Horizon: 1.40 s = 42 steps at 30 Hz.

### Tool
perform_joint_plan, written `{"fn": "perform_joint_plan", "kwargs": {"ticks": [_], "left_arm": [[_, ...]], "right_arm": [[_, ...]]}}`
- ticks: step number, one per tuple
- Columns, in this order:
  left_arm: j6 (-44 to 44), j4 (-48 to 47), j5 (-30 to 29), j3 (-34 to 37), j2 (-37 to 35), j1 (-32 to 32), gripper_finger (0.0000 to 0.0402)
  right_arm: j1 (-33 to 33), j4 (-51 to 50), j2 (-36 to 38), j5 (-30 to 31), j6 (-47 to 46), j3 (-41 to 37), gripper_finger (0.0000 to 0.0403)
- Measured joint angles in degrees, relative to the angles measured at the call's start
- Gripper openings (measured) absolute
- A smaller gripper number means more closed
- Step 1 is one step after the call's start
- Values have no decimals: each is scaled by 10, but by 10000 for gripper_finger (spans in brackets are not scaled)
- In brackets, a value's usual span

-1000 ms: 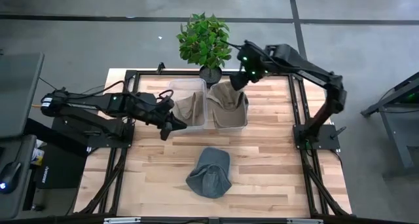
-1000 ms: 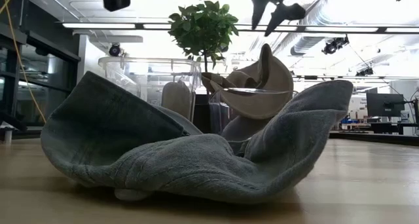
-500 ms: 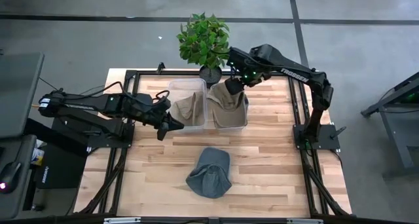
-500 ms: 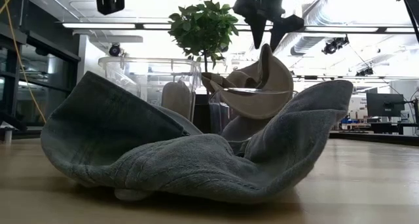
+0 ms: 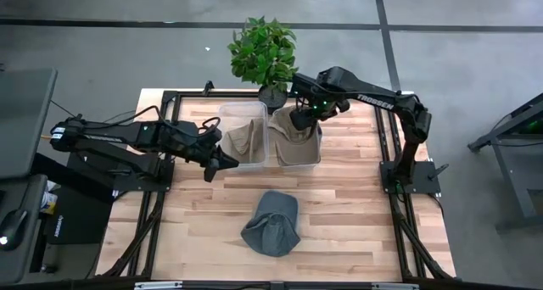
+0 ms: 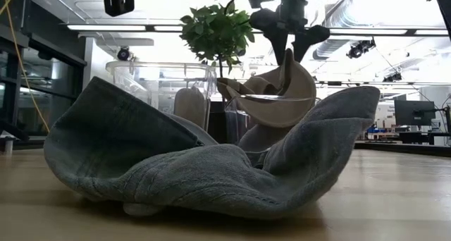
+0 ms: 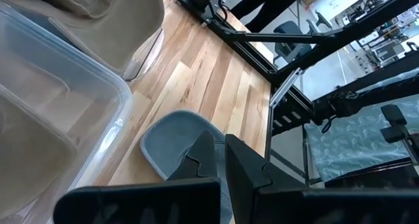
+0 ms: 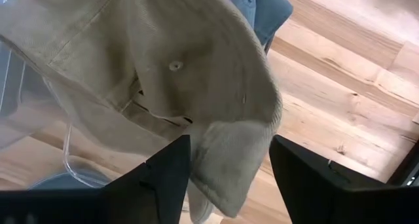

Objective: Pick & Place hat
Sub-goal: Put the brown cap into the left transparent bin

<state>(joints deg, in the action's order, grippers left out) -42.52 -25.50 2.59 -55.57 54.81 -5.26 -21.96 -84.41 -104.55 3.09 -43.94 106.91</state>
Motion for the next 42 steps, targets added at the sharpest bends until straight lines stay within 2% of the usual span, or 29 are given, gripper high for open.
{"fn": "perform_joint_plan", "kwargs": {"ticks": [6, 15, 20, 26, 42], "left_arm": [[-2, 0, 0, 0, 0, 0, 0], [-9, 0, 0, 0, 0, 0, 0], [-9, 0, 0, 0, 0, 0, 0], [-13, 0, -1, 0, 0, 0, 0], [-13, 10, -6, 0, 0, 0, 0]], "right_arm": [[0, 6, 0, -3, 3, -1, 150], [0, 6, 0, -12, 25, -1, 15], [0, 3, 0, -26, 26, -1, 23], [11, 7, 24, -14, 24, -1, 9], [68, 20, 165, 38, -47, -1, 3]]}}
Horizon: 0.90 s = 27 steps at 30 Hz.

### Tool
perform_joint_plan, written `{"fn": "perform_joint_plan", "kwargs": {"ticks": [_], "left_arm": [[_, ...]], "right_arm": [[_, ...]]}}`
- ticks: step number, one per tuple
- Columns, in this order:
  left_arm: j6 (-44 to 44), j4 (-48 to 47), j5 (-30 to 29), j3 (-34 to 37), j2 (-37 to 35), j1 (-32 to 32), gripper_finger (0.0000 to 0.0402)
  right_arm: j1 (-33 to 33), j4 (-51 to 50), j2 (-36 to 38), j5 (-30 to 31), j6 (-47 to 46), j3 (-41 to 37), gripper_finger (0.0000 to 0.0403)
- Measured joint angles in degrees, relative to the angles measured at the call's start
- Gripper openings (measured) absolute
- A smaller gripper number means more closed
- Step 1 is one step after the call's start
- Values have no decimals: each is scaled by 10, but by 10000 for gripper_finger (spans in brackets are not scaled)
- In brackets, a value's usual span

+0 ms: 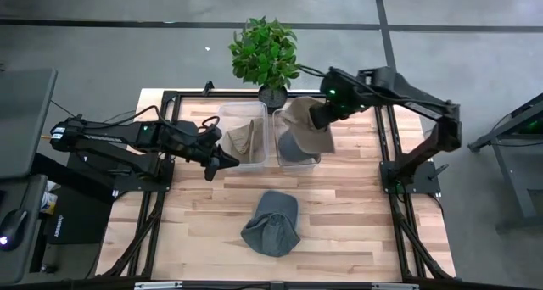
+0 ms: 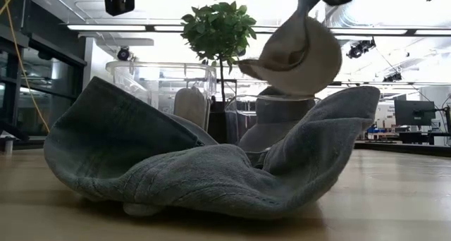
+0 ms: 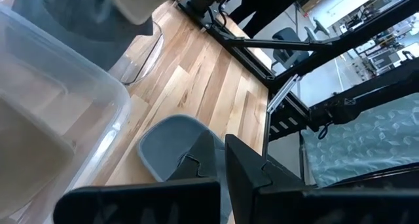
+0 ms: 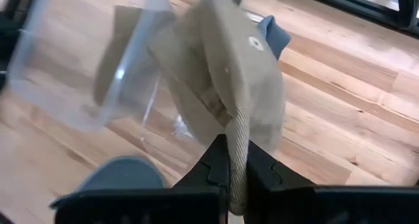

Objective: Pick & Place hat
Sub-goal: Put the brown cap into the left transparent bin

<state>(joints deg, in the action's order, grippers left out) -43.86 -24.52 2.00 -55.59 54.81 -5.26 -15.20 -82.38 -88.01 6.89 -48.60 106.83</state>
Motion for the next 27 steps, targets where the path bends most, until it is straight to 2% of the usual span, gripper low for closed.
{"fn": "perform_joint_plan", "kwargs": {"ticks": [8, 16, 27], "left_arm": [[-2, 26, 0, -1, 0, 0, 0], [-6, 69, -4, -1, 3, 0, 0], [-15, 81, -56, -1, 3, 0, 0]], "right_arm": [[70, 5, 50, 25, -36, 0, 3], [163, 47, 68, 52, -50, 0, 3], [265, 125, 68, 78, -29, 0, 3]]}}
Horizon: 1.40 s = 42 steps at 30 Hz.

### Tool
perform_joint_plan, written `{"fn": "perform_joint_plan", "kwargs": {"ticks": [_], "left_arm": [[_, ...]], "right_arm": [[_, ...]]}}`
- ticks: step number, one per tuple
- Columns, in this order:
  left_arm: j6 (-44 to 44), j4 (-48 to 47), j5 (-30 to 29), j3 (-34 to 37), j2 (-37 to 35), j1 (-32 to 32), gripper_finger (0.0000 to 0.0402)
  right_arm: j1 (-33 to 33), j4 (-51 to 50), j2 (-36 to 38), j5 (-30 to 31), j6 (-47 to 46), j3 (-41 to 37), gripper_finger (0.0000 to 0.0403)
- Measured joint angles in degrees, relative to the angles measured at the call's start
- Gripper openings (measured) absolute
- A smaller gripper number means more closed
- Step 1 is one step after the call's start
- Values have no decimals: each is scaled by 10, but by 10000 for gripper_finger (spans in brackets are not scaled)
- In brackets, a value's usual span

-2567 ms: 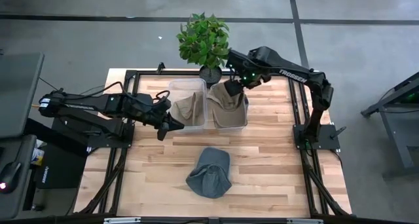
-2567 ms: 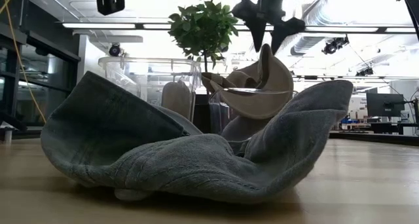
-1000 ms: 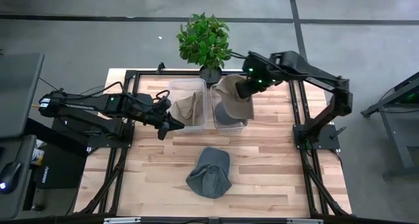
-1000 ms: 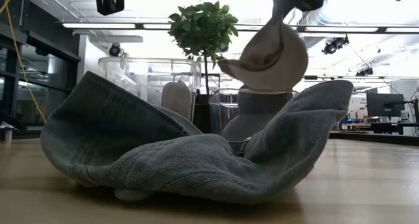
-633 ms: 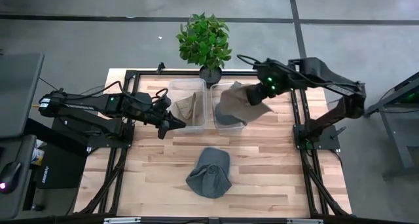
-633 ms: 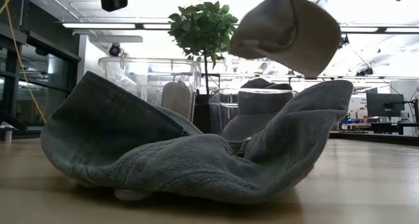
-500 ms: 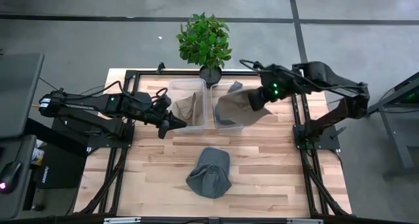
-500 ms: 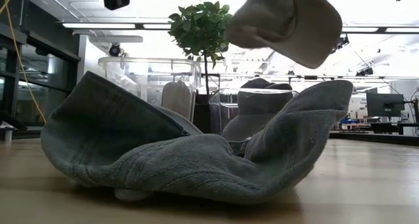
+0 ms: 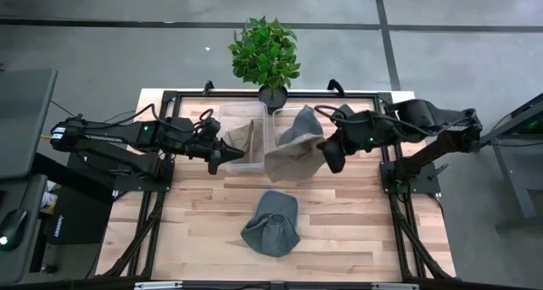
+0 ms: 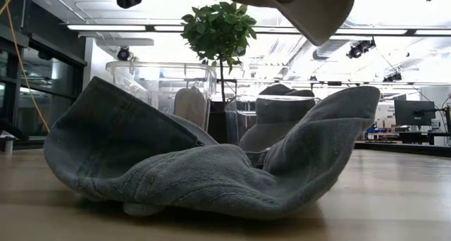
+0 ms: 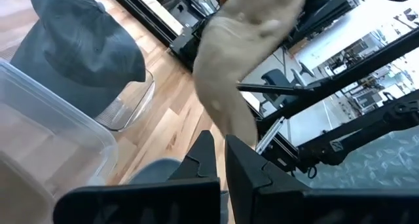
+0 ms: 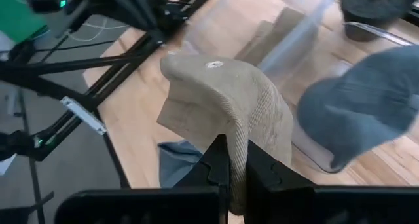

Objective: Pick & Place hat
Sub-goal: Put the brown cap into the left transparent bin

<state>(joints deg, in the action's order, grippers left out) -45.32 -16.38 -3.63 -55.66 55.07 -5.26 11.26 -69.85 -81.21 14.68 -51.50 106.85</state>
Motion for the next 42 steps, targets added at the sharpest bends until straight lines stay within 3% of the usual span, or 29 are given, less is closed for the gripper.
{"fn": "perform_joint_plan", "kwargs": {"ticks": [4, 7, 16, 20, 31, 42], "left_arm": [[0, 1, 0, 0, 0, 0, 11], [0, 7, 15, 0, 0, 0, 47], [1, 103, 57, -1, 29, 0, 241], [4, 126, 50, 0, 46, 0, 294], [29, 136, 48, -9, 76, 0, 295], [106, 126, 42, -32, 82, 0, 293]], "right_arm": [[21, 22, 0, 16, 13, 0, 3], [28, 42, 0, 23, 29, 0, 3], [22, 75, -14, 11, 74, 0, 3], [21, 77, -20, -2, 89, 0, 3], [-16, 79, -25, -18, 111, 0, 3], [-63, 82, -45, -78, 132, 0, 3]]}}
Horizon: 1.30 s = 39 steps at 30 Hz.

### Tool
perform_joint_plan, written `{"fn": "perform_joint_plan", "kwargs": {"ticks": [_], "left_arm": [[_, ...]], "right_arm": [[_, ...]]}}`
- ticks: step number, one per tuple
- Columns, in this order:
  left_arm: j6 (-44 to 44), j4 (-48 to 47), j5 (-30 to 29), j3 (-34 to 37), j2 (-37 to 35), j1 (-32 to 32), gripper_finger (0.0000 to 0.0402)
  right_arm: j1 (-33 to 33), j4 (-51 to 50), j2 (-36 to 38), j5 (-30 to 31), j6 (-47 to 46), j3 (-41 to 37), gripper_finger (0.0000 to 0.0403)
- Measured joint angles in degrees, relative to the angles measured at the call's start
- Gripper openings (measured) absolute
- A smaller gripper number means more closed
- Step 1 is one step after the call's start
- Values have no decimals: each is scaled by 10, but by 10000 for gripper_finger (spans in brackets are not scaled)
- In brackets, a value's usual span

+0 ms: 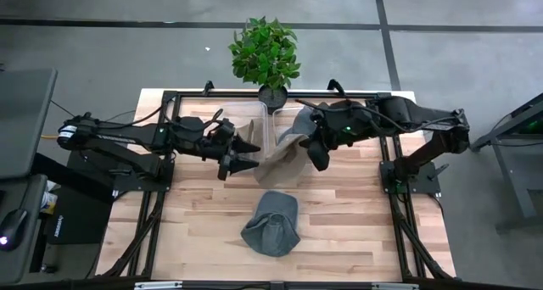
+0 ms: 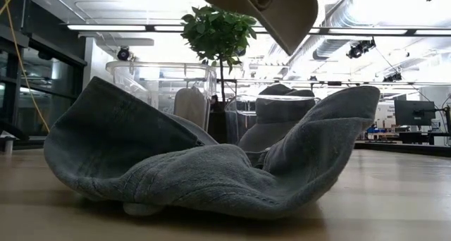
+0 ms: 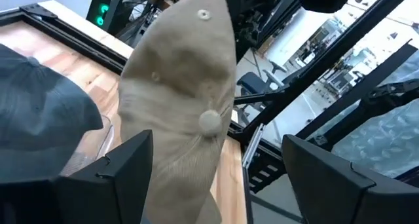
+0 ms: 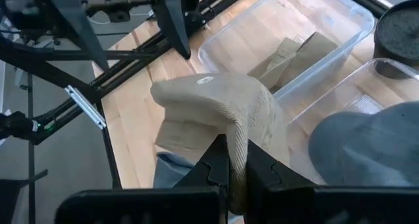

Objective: Pick & Place hat
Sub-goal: Put the brown cap into the left transparent bin

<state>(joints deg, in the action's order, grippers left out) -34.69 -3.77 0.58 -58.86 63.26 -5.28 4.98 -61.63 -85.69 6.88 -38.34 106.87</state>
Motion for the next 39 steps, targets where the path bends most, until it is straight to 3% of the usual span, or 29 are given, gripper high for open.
{"fn": "perform_joint_plan", "kwargs": {"ticks": [15, 25, 30, 37, 39], "left_arm": [[80, -37, -67, 0, 48, -1, 293], [85, -30, -91, -1, 55, -1, 282], [79, -38, -117, 0, 57, -1, 215], [59, -35, -145, 0, 56, 0, 43], [47, -35, -144, 0, 56, 0, 13]], "right_arm": [[-32, 64, -7, -40, 29, 0, 3], [-31, 100, -7, -47, 42, 0, 3], [-31, 114, -6, -49, 50, 0, 3], [-31, 119, -6, -49, 58, 0, 3], [-31, 118, -6, -49, 58, 0, 3]]}}
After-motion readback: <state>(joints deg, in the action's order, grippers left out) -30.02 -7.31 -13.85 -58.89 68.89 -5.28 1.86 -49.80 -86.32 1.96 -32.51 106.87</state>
